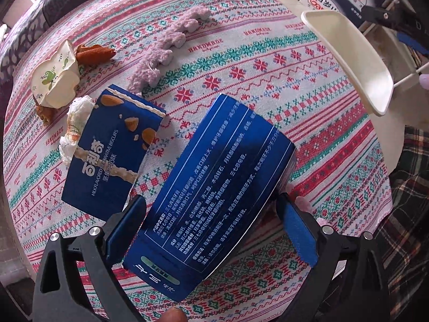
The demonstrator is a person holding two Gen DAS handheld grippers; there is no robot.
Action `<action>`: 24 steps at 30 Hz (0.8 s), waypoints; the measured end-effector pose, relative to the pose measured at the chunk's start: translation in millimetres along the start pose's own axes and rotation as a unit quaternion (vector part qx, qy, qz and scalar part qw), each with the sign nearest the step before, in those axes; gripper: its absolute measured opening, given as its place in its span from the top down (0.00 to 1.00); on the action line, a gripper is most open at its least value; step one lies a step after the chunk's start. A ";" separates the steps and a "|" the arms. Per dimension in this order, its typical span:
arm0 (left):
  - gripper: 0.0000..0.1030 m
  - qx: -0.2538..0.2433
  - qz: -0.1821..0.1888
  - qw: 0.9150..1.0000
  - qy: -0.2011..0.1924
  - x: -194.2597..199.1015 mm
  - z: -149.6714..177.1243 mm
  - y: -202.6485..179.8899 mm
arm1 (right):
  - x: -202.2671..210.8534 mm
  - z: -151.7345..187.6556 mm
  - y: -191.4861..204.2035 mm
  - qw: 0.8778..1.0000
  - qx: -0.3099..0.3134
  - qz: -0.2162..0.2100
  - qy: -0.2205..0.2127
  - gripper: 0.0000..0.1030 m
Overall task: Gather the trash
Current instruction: 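Grasp the flat blue carton on the blanket with the left tool and lift, then grasp the pink crocheted strip with the right tool while the left tool holds the carton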
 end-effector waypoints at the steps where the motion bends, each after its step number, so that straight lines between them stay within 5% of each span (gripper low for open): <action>1: 0.08 0.000 -0.001 1.000 0.003 -2.0 1.4 0.0 | 0.0 0.5 1.6 1.000 0.002 0.000 0.001 0.07; 4: 0.11 0.015 -0.006 1.000 0.002 -0.4 3.3 3.6 | 0.6 2.7 6.3 1.000 0.009 0.002 0.000 0.07; 8: 0.36 0.028 0.009 0.999 -0.019 14.6 9.0 8.6 | 0.6 6.1 10.2 1.000 0.016 0.001 0.001 0.07; 16: 0.44 0.077 -0.005 0.994 -0.083 52.1 13.9 28.1 | 0.1 18.4 30.6 0.999 0.040 -0.025 0.022 0.07; 20: 0.44 0.137 -0.005 0.981 -0.136 86.1 17.2 52.2 | 4.5 35.7 53.6 0.995 0.081 -0.050 0.035 0.07; 24: 0.44 0.203 0.005 0.959 -0.196 119.1 22.0 79.0 | 10.9 61.7 84.6 0.986 0.144 -0.065 0.042 0.07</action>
Point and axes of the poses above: each gripper's, at about its wrist camera, not at the fingertips, and x roughly against the way its jaws point, y to its left, z to its underside, the point moved 4 cm from there along -x, roughly the way its jaws point, and after that the axes turned 5 degrees about y, right-handed, at the moved point
